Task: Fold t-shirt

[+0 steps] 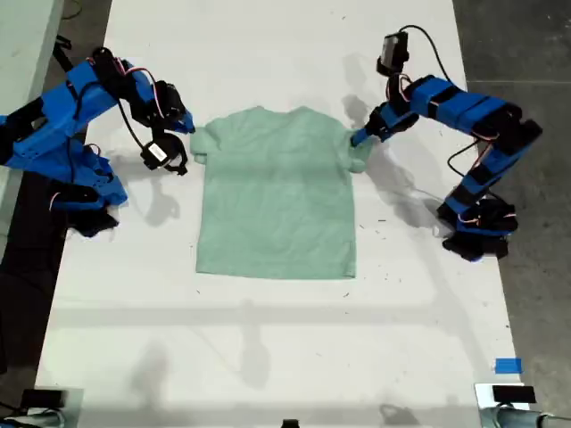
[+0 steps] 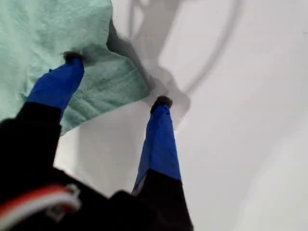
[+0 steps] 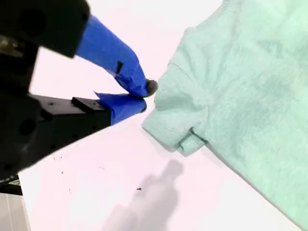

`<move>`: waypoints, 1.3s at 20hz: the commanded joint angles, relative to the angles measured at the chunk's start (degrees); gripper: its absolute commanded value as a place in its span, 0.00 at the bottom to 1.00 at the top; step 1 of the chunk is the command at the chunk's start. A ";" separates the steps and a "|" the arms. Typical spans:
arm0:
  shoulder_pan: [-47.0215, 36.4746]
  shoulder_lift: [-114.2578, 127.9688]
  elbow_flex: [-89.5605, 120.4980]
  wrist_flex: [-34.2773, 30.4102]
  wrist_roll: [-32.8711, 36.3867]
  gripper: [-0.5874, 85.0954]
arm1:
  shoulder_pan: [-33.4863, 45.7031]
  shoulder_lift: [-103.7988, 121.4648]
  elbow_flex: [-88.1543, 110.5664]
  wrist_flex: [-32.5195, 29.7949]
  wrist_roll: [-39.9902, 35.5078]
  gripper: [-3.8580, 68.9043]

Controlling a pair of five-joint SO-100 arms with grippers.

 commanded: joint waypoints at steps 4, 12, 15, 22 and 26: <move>-0.88 0.35 -2.81 0.35 0.88 0.03 | -0.18 -7.29 -10.28 0.88 -0.62 0.09; -0.79 0.53 -2.20 0.35 0.88 0.03 | -1.85 -2.46 -18.90 14.59 -0.79 0.04; -0.79 0.88 -1.58 0.35 0.88 0.03 | -4.83 0.44 -28.83 23.99 1.32 0.04; -0.62 1.23 -1.41 0.18 0.79 0.03 | -18.19 -10.90 -56.34 33.40 13.27 0.04; -0.62 1.76 -0.88 0.26 0.79 0.03 | -23.38 -22.41 -68.29 32.17 18.54 0.04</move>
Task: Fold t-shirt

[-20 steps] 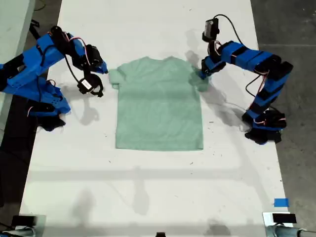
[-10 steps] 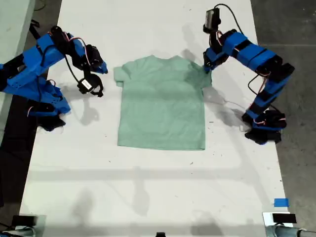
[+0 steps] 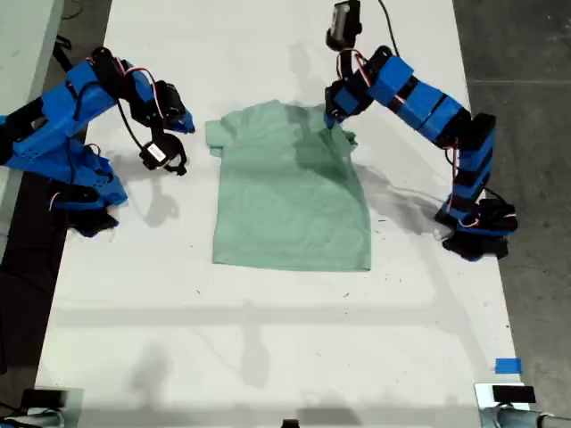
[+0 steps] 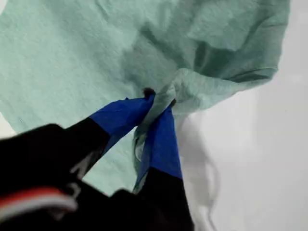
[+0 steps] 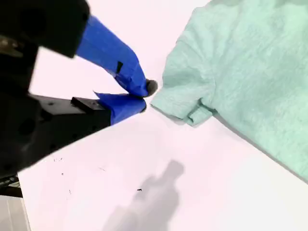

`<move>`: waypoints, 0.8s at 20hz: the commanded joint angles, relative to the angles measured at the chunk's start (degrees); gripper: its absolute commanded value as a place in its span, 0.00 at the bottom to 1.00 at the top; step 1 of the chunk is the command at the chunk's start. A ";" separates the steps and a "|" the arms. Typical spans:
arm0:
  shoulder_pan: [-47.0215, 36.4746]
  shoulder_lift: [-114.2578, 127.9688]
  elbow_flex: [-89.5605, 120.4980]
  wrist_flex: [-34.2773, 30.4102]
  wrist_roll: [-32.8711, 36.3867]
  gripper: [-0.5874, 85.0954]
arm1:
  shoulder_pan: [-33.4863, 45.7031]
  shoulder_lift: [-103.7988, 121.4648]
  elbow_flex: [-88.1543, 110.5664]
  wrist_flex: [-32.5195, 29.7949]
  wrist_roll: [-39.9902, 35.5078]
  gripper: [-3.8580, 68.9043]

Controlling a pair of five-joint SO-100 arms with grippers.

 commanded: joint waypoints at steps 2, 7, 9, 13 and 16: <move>-0.62 2.20 -0.26 0.18 0.18 0.03 | -3.60 -5.36 -8.61 -3.96 4.39 0.04; -0.53 2.81 0.97 -0.26 -0.09 0.03 | -4.92 -14.15 -9.67 -13.01 9.49 0.04; -0.53 3.08 1.41 -0.44 -0.09 0.03 | -5.10 -17.67 -10.90 -15.91 12.13 0.07; -0.53 3.25 2.11 -0.79 -0.09 0.03 | -5.54 -11.51 -11.95 -12.83 11.69 0.45; -0.53 3.25 2.29 -1.41 -0.18 0.05 | -4.48 0.09 -11.95 -7.73 9.76 0.38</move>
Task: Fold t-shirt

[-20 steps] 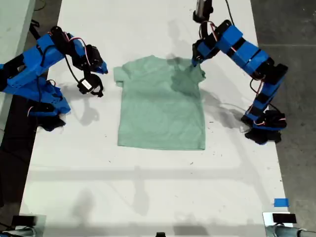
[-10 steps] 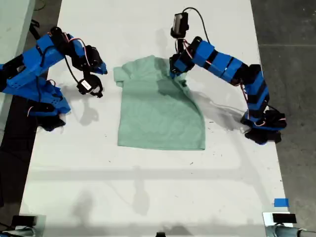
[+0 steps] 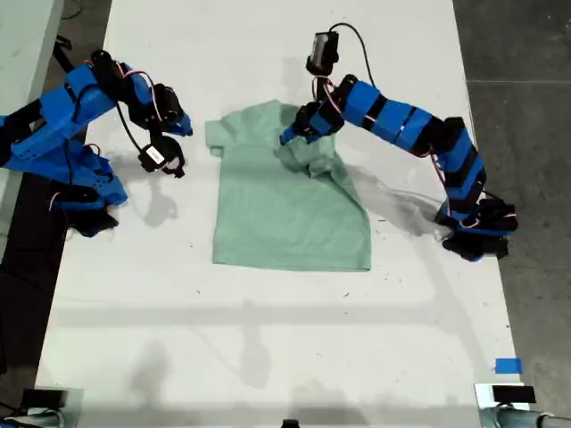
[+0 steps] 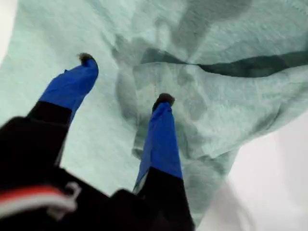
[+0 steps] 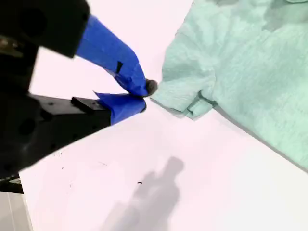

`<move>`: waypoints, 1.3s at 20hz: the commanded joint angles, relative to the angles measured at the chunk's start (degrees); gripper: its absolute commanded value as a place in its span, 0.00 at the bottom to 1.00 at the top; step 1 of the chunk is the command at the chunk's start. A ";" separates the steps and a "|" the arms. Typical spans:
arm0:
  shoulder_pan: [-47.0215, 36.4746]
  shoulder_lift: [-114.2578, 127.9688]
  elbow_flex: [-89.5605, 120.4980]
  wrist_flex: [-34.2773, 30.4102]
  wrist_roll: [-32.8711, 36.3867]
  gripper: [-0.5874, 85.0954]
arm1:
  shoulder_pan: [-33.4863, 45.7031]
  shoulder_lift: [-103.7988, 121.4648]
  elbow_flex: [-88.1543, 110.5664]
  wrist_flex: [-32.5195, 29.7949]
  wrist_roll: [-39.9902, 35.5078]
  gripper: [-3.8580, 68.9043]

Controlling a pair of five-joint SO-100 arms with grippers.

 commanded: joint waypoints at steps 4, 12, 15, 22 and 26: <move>-0.53 1.58 0.09 -1.58 -0.26 0.15 | 2.37 27.60 -5.36 13.54 -2.90 0.34; -2.11 -6.06 -2.55 -6.06 2.11 0.24 | 1.32 52.21 25.93 18.02 -2.20 0.26; -6.77 -11.78 -4.83 -7.03 6.33 0.26 | -1.32 56.16 33.13 16.79 -0.53 0.24; -13.97 -28.21 -15.29 -9.40 16.26 0.30 | -3.96 64.69 43.59 12.74 3.08 0.23; -14.15 -38.76 -20.30 -10.63 18.90 0.30 | -3.87 68.91 47.72 11.95 3.87 0.23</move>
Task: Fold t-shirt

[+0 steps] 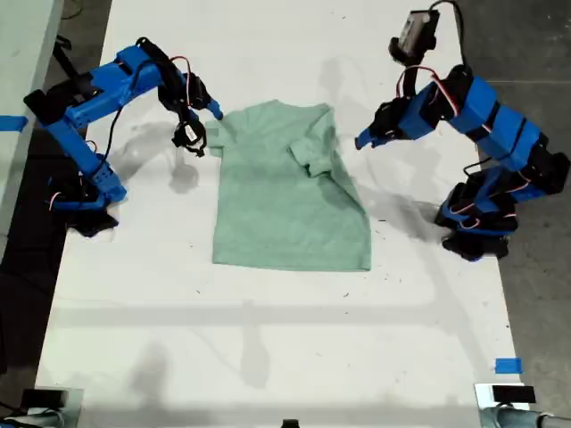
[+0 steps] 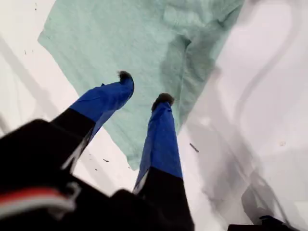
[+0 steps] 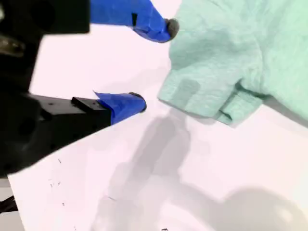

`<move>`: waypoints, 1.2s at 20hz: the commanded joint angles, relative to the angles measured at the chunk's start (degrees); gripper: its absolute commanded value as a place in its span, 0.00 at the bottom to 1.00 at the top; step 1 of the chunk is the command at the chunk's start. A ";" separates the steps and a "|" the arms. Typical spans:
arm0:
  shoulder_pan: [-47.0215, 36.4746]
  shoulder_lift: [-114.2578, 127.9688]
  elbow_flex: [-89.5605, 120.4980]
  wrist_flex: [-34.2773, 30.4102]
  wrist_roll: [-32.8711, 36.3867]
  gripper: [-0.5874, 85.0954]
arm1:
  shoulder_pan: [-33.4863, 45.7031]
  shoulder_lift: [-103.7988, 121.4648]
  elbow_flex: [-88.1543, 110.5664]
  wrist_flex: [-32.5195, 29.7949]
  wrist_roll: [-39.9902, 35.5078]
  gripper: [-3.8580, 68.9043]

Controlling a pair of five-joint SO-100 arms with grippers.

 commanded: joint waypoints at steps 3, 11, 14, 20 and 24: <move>-0.97 -8.96 -7.47 -2.02 1.41 0.30 | -0.26 6.24 2.64 -2.29 0.70 0.23; -4.13 -35.51 -33.31 11.43 0.88 0.22 | -0.18 12.48 6.59 -2.81 1.32 0.23; -4.75 -36.21 -34.63 12.13 0.26 0.01 | 0.00 16.00 8.96 -2.81 1.76 0.24; -5.71 -20.39 -29.62 12.92 -1.23 0.01 | 0.35 20.04 12.57 -2.81 2.29 0.24; -4.22 -9.05 -29.00 13.97 -2.29 0.01 | 0.53 21.18 13.71 -2.81 2.37 0.24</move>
